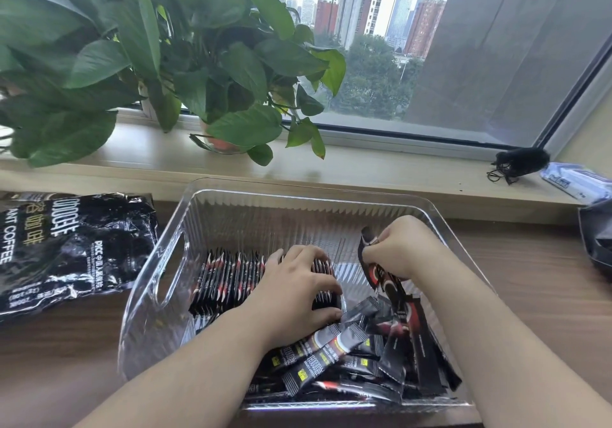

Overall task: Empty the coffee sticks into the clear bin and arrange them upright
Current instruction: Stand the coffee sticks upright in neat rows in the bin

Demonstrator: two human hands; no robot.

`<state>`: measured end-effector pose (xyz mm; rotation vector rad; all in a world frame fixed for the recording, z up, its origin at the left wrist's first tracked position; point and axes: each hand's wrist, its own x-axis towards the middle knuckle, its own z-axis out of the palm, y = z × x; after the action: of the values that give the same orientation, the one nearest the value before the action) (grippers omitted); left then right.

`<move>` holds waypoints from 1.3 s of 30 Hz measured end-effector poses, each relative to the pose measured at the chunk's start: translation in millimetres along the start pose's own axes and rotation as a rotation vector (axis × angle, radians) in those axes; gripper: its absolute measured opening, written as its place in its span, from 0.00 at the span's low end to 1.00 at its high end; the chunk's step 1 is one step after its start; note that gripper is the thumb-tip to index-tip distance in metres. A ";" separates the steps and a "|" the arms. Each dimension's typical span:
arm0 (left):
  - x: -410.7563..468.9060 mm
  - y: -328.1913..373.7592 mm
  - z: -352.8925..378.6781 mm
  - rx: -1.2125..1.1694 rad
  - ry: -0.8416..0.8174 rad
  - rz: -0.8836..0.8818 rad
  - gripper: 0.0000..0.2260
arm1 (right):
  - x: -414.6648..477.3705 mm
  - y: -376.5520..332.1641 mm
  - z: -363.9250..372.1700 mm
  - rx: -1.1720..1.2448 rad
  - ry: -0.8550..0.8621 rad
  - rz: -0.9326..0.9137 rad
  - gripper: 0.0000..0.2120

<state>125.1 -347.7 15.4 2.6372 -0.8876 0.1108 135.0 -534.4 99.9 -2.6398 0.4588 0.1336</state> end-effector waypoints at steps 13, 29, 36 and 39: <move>0.3 -0.3 2.3 -0.018 0.021 0.000 0.18 | -1.7 -3.6 30.5 0.043 -0.021 -0.002 0.16; 1.8 -0.3 2.3 -0.014 0.048 0.002 0.18 | 13.9 5.8 35.8 0.213 -0.224 0.040 0.08; 0.0 6.6 -3.0 -0.100 0.018 -0.068 0.22 | 14.0 8.0 36.3 0.129 -0.237 0.035 0.10; -0.3 10.8 -6.9 -0.132 -0.014 -0.087 0.31 | 11.1 3.8 31.8 -0.045 -0.258 -0.002 0.13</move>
<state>118.6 -353.1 25.1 2.5513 -0.7565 0.0112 143.6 -526.5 68.1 -2.6167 0.3689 0.4824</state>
